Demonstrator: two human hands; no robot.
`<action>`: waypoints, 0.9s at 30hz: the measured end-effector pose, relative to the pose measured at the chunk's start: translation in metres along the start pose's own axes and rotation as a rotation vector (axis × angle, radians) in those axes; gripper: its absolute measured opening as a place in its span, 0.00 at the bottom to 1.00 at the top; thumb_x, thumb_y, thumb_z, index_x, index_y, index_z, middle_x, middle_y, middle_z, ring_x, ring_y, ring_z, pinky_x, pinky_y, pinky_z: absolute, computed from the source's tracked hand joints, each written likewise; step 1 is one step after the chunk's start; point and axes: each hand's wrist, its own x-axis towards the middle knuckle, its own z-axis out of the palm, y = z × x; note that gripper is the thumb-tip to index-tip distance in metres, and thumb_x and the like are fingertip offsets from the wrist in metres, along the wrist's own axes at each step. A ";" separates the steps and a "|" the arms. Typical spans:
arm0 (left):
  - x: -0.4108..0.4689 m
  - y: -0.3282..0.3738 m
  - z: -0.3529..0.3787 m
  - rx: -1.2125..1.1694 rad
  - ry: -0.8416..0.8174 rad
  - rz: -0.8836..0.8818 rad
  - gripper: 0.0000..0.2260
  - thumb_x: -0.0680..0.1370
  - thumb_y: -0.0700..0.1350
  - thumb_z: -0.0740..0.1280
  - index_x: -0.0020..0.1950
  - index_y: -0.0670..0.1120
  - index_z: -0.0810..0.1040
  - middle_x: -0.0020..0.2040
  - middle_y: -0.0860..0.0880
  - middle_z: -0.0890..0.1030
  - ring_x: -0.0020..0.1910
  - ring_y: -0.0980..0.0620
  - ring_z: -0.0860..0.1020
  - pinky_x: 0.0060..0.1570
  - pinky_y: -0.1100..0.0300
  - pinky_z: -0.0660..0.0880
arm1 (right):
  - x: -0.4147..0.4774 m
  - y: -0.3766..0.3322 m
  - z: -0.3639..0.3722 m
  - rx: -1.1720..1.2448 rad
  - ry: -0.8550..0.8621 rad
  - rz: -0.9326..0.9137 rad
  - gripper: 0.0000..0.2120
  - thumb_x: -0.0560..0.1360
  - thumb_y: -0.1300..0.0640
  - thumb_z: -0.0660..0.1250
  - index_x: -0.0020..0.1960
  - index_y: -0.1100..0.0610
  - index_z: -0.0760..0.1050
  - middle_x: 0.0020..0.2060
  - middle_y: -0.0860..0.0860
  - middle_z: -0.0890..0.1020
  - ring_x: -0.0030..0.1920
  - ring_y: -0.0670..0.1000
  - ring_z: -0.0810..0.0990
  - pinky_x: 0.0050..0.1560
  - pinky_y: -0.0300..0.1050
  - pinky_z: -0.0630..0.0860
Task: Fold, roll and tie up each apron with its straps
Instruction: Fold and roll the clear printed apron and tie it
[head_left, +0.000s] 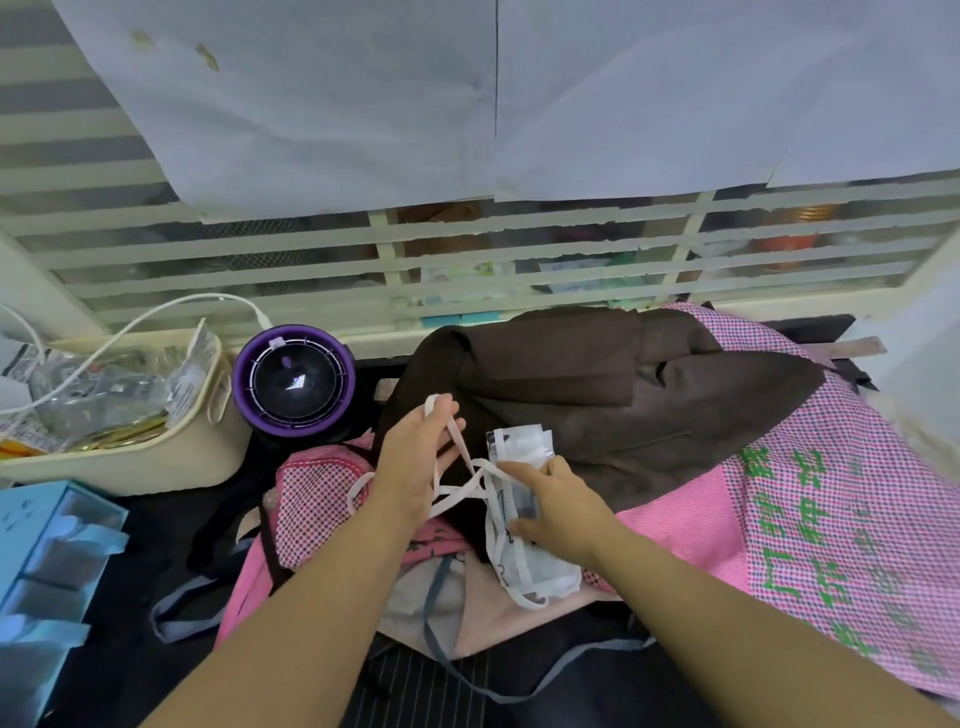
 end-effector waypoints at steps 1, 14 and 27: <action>0.001 0.001 0.004 0.017 -0.025 0.017 0.14 0.81 0.46 0.63 0.65 0.44 0.73 0.55 0.50 0.79 0.57 0.51 0.78 0.54 0.54 0.75 | 0.001 0.000 0.000 -0.009 -0.008 0.005 0.32 0.75 0.48 0.67 0.74 0.40 0.57 0.60 0.53 0.65 0.58 0.55 0.72 0.57 0.48 0.74; -0.037 0.102 0.043 0.666 -0.480 0.539 0.10 0.82 0.48 0.57 0.51 0.52 0.79 0.48 0.55 0.82 0.49 0.59 0.80 0.56 0.59 0.76 | 0.009 0.005 0.003 -0.009 -0.059 0.007 0.32 0.75 0.49 0.68 0.75 0.41 0.58 0.62 0.54 0.65 0.59 0.56 0.72 0.59 0.48 0.73; 0.021 0.032 -0.002 1.404 -0.162 0.283 0.16 0.80 0.44 0.63 0.67 0.46 0.74 0.61 0.47 0.79 0.60 0.51 0.76 0.60 0.60 0.70 | 0.007 0.009 0.003 0.085 -0.061 0.003 0.31 0.73 0.49 0.70 0.73 0.39 0.61 0.56 0.50 0.64 0.60 0.55 0.72 0.61 0.47 0.72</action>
